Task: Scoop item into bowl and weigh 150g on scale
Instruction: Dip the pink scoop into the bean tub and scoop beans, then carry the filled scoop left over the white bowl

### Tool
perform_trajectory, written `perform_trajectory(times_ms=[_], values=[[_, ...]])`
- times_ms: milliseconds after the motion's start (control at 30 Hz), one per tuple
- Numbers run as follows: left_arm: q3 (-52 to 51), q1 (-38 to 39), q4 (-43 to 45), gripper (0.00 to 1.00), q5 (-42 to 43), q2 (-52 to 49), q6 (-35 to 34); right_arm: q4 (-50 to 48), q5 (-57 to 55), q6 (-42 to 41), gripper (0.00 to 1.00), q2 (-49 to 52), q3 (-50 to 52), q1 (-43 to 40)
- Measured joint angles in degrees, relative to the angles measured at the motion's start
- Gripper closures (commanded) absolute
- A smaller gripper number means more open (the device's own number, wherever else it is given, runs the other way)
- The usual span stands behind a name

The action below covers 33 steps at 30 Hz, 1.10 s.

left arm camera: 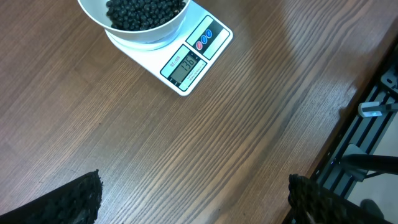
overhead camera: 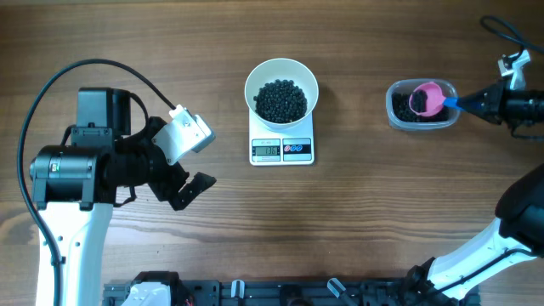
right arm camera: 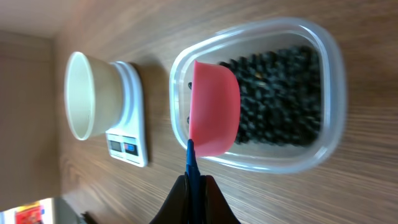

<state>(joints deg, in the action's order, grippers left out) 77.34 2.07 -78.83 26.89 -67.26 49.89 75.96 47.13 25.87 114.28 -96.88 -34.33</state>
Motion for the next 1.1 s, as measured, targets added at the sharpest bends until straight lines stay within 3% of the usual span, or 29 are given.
perform_trajectory(times_ms=[367, 633, 1100], values=[[0.0, 0.0, -0.02, 0.0, 0.0, 0.0, 0.0, 5.27, 11.82, 1.25, 0.95, 0.0, 0.0, 0.59], [0.0, 0.0, -0.02, 0.0, 0.0, 0.0, 0.0, 5.2, 16.57, 1.01, 0.95, -0.15, 0.0, 10.12], [0.0, 0.0, 0.0, 0.0, 0.0, 0.0, 0.0, -11.82, 18.14, -11.58, 0.95, -1.6, 0.02, 30.14]])
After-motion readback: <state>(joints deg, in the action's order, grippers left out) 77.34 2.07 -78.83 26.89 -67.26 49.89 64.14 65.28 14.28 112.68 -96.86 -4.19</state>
